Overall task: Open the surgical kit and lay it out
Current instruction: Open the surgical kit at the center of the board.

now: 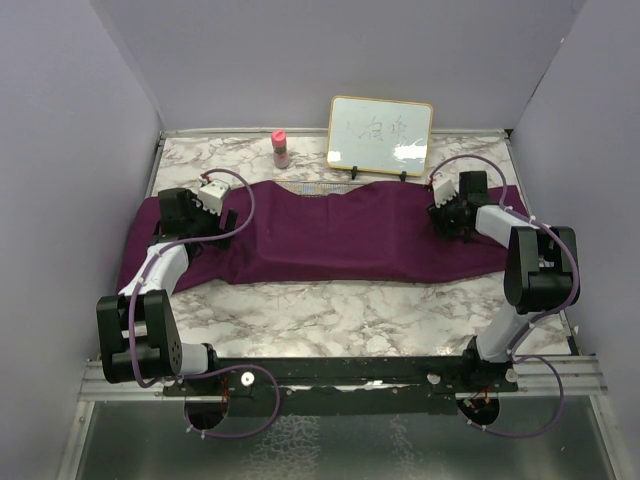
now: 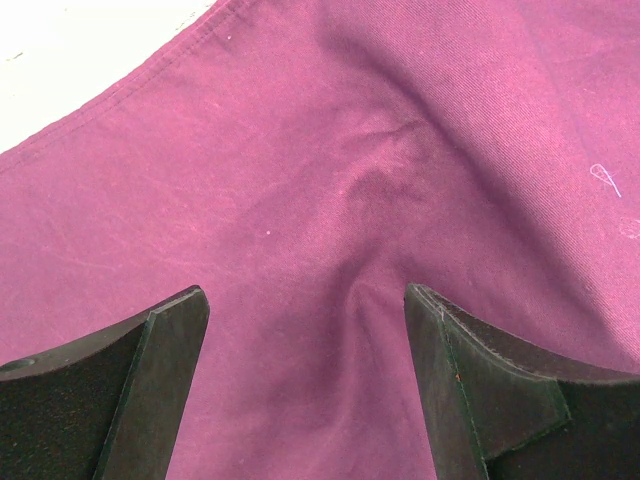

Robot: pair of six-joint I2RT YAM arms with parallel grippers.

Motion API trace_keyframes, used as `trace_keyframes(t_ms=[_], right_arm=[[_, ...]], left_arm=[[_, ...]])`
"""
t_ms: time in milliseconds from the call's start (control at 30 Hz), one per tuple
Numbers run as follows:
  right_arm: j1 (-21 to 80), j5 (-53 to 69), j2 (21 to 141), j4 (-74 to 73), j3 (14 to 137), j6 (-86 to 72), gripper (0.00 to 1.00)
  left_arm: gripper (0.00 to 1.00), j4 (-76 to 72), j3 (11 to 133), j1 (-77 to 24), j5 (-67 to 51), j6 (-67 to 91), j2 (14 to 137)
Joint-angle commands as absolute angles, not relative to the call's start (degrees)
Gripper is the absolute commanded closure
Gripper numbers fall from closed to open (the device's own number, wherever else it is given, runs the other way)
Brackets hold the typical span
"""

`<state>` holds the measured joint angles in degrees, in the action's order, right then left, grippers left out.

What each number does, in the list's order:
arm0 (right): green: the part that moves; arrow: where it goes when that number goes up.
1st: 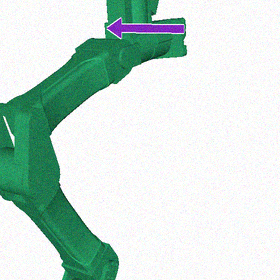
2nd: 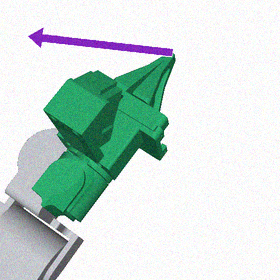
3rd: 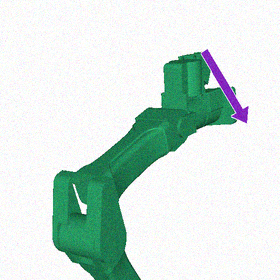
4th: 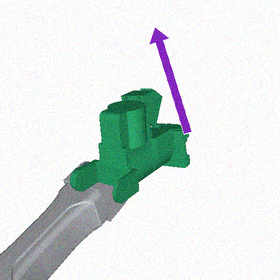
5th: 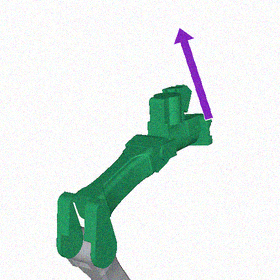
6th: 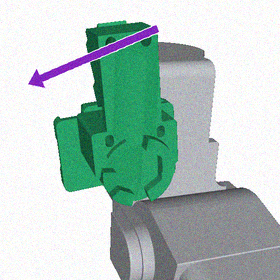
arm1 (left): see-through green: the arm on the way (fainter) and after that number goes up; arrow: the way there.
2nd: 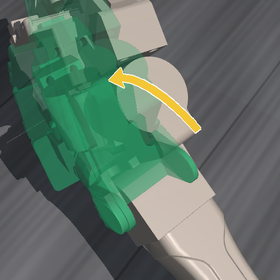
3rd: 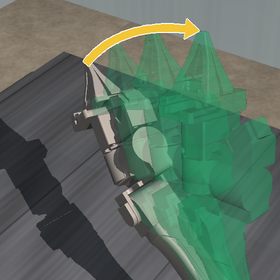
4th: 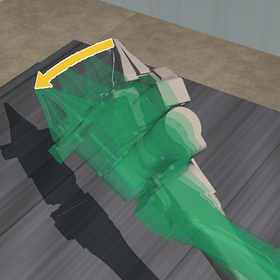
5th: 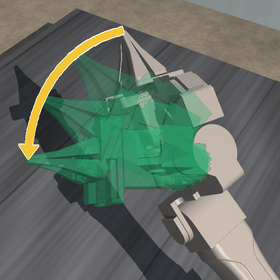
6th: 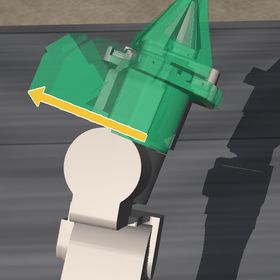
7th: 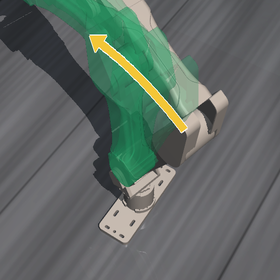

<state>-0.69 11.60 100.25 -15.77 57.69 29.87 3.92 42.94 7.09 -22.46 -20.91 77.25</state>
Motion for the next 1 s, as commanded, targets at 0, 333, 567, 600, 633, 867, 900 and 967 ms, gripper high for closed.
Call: trace_keyframes(t_ms=[0, 333, 567, 600, 633, 867, 900, 967], right_arm=[[-0.8, 6.3, 99.7, -14.2, 59.2, 30.3, 0.66], [-2.0, 3.0, 99.6, -15.3, 62.4, 30.6, 0.91], [-4.0, 2.7, 100.5, -15.3, 64.5, 30.8, 0.99], [-4.1, 2.9, 100.5, -15.5, 64.8, 30.7, 0.99], [-4.2, 3.2, 100.4, -15.8, 64.9, 30.6, 0.99], [-4.4, 8.3, 100.4, -18.5, 65.1, 29.7, 0.99], [-4.4, 10.1, 100.5, -19.3, 65.1, 29.5, 0.99], [-4.4, 13.7, 101.0, -20.9, 65.2, 28.9, 0.99]], left_arm=[[0.18, 3.0, 42.5, 6.9, -22.3, -21.6, 76.5], [0.18, 3.1, 42.3, 6.9, -22.2, -21.9, 76.3], [0.18, 3.1, 42.4, 6.9, -22.1, -21.8, 76.3], [0.18, 3.1, 42.4, 6.9, -22.1, -21.9, 76.3], [0.18, 3.1, 42.4, 6.9, -22.1, -21.9, 76.3], [0.18, 3.1, 42.5, 6.9, -22.2, -21.9, 77.0], [0.18, 3.0, 42.5, 6.9, -22.3, -21.9, 77.1], [0.18, 3.0, 42.4, 6.9, -22.3, -21.8, 77.4]])
